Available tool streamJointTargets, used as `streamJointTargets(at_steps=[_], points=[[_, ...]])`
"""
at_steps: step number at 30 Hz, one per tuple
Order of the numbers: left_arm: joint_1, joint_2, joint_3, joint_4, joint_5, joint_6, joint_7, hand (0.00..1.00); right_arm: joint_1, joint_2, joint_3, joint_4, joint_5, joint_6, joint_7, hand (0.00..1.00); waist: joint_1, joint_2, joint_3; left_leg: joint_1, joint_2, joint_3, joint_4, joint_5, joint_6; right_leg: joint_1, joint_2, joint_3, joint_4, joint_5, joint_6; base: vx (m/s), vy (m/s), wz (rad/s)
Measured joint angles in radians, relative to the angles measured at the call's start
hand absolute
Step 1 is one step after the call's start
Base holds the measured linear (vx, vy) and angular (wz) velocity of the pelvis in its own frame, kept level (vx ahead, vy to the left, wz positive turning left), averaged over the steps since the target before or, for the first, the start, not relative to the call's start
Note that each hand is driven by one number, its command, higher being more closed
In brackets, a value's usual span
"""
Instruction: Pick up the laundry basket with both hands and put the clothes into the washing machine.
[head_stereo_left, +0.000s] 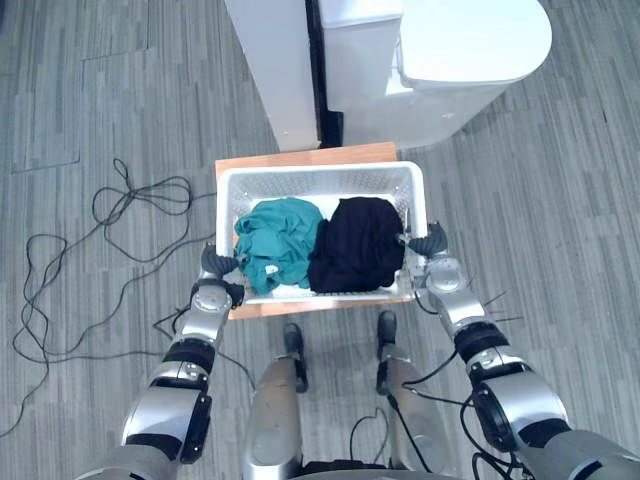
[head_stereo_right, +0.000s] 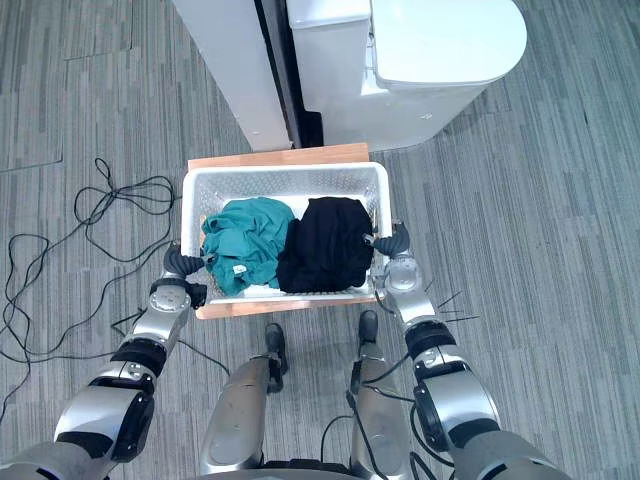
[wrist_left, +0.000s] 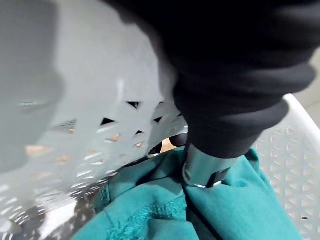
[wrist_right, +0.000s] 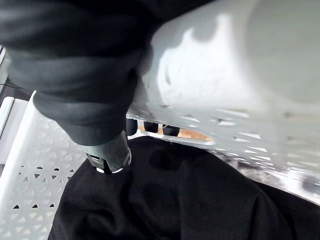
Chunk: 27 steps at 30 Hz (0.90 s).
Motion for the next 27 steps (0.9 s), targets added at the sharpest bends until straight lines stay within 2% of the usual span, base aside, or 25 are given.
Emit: streamJointTargets(at_steps=[2,6,9,10,13,16,17,18,19,20,21,22,23,24,25,26,27], points=[[0.089,-0.023,0.0,-0.09,-0.001,0.001,-0.001,1.0,0.081,-0.001,-0.015,-0.096,-0.002,0.002,0.0,1.0,-0.011,-0.001,-0.002,0.029,-0.004,0.0,-0.016,0.0,0.0,0.031,0.0,0.001,-0.019,0.0,0.0,0.08,0.022,0.01],[0.248,-0.06,0.0,-0.309,-0.005,0.004,-0.004,1.0,0.246,0.002,-0.062,-0.295,-0.015,0.002,0.005,1.0,-0.015,-0.004,-0.011,0.093,-0.004,0.015,-0.043,-0.002,0.0,0.082,0.005,0.013,-0.038,-0.001,0.0,0.04,0.007,-0.11],[0.397,-0.099,-0.002,-0.472,-0.023,0.004,-0.021,1.0,0.376,0.014,-0.097,-0.443,-0.04,-0.004,0.02,1.0,-0.024,-0.004,-0.078,0.131,-0.003,0.047,-0.05,-0.018,-0.003,0.102,0.01,0.046,-0.052,-0.001,0.001,0.03,0.022,-0.32],[0.465,-0.117,-0.013,-0.537,-0.026,0.004,-0.027,1.0,0.433,0.029,-0.115,-0.501,-0.054,-0.014,0.028,1.0,-0.036,-0.005,-0.108,0.164,-0.002,0.069,-0.05,-0.034,-0.002,0.121,0.013,0.069,-0.054,-0.003,0.005,0.04,0.04,-0.5],[0.523,-0.123,-0.03,-0.596,-0.043,0.003,-0.047,1.0,0.51,0.046,-0.137,-0.576,-0.067,-0.018,0.042,1.0,-0.045,-0.007,-0.145,0.207,-0.001,0.129,-0.039,-0.069,-0.009,0.126,0.025,0.14,-0.053,0.0,0.012,0.02,0.081,-0.76],[0.543,-0.127,-0.039,-0.642,-0.043,0.004,-0.067,1.0,0.549,0.055,-0.154,-0.611,-0.083,-0.023,0.053,1.0,-0.075,-0.015,-0.165,0.229,0.007,0.226,0.015,-0.123,-0.005,0.101,0.048,0.251,-0.053,0.021,0.034,-0.03,0.099,-1.16],[0.543,-0.13,-0.042,-0.656,-0.043,0.005,-0.068,1.0,0.554,0.058,-0.159,-0.611,-0.09,-0.024,0.053,1.0,-0.092,-0.017,-0.17,0.231,0.019,0.278,0.046,-0.14,0.007,0.084,0.06,0.282,-0.062,0.04,0.024,-0.07,0.088,-1.45],[0.541,-0.129,-0.041,-0.663,-0.042,0.007,-0.068,1.0,0.557,0.062,-0.165,-0.611,-0.094,-0.024,0.055,1.0,-0.108,-0.017,-0.172,0.237,0.041,0.332,0.069,-0.156,0.019,0.072,0.06,0.251,-0.089,0.048,-0.04,-0.07,0.086,-1.35],[0.539,-0.13,-0.04,-0.665,-0.042,0.008,-0.068,1.0,0.556,0.067,-0.168,-0.611,-0.098,-0.024,0.055,1.0,-0.11,-0.015,-0.171,0.246,0.048,0.365,0.07,-0.158,0.023,0.066,0.049,0.178,-0.087,0.043,-0.12,-0.06,0.09,-1.59],[0.541,-0.129,-0.036,-0.674,-0.042,0.016,-0.068,1.0,0.556,0.077,-0.169,-0.611,-0.099,-0.024,0.055,1.0,-0.108,-0.014,-0.171,0.279,0.077,0.441,0.062,-0.159,0.026,0.041,0.013,-0.003,-0.057,0.015,-0.229,-0.01,0.063,-1.87],[0.542,-0.124,-0.035,-0.681,-0.042,0.022,-0.067,1.0,0.553,0.082,-0.169,-0.605,-0.099,-0.025,0.055,1.0,-0.098,-0.02,-0.174,0.319,0.096,0.521,0.063,-0.168,0.024,0.014,-0.047,-0.205,0.013,-0.026,-0.282,0.0,0.042,-1.88],[0.542,-0.124,-0.035,-0.681,-0.042,0.024,-0.067,1.0,0.55,0.08,-0.168,-0.6,-0.099,-0.027,0.055,1.0,-0.096,-0.022,-0.176,0.34,0.101,0.555,0.065,-0.174,0.018,0.01,-0.084,-0.307,0.049,-0.05,-0.312,0.01,-0.008,-1.78],[0.542,-0.124,-0.034,-0.682,-0.043,0.025,-0.066,1.0,0.538,0.078,-0.166,-0.581,-0.099,-0.035,0.055,1.0,-0.092,-0.024,-0.183,0.377,0.114,0.626,0.067,-0.186,0.013,0.008,-0.151,-0.483,0.118,-0.082,-0.344,0.03,-0.05,-1.62],[0.542,-0.125,-0.031,-0.682,-0.043,0.026,-0.062,1.0,0.522,0.076,-0.163,-0.557,-0.099,-0.041,0.055,1.0,-0.092,-0.019,-0.197,0.4,0.137,0.689,0.083,-0.202,-0.011,-0.005,-0.202,-0.587,0.214,-0.12,-0.326,0.08,-0.115,-1.56],[0.542,-0.125,-0.031,-0.682,-0.043,0.026,-0.061,1.0,0.519,0.074,-0.162,-0.552,-0.099,-0.041,0.055,1.0,-0.093,-0.017,-0.206,0.41,0.153,0.715,0.103,-0.215,-0.026,-0.016,-0.212,-0.599,0.276,-0.14,-0.297,0.17,-0.194,-1.44],[0.547,-0.125,-0.031,-0.682,-0.043,0.026,-0.058,1.0,0.52,0.062,-0.149,-0.544,-0.099,-0.041,0.055,1.0,-0.092,-0.016,-0.224,0.434,0.187,0.765,0.156,-0.24,-0.055,-0.01,-0.194,-0.574,0.34,-0.177,-0.216,0.21,-0.186,-1.62],[0.55,-0.132,-0.023,-0.682,-0.044,0.028,-0.044,1.0,0.497,0.039,-0.127,-0.523,-0.099,-0.042,0.055,1.0,-0.083,0.001,-0.227,0.452,0.244,0.779,0.26,-0.255,-0.042,-0.027,-0.132,-0.52,0.336,-0.136,-0.171,0.29,-0.231,-1.78]])
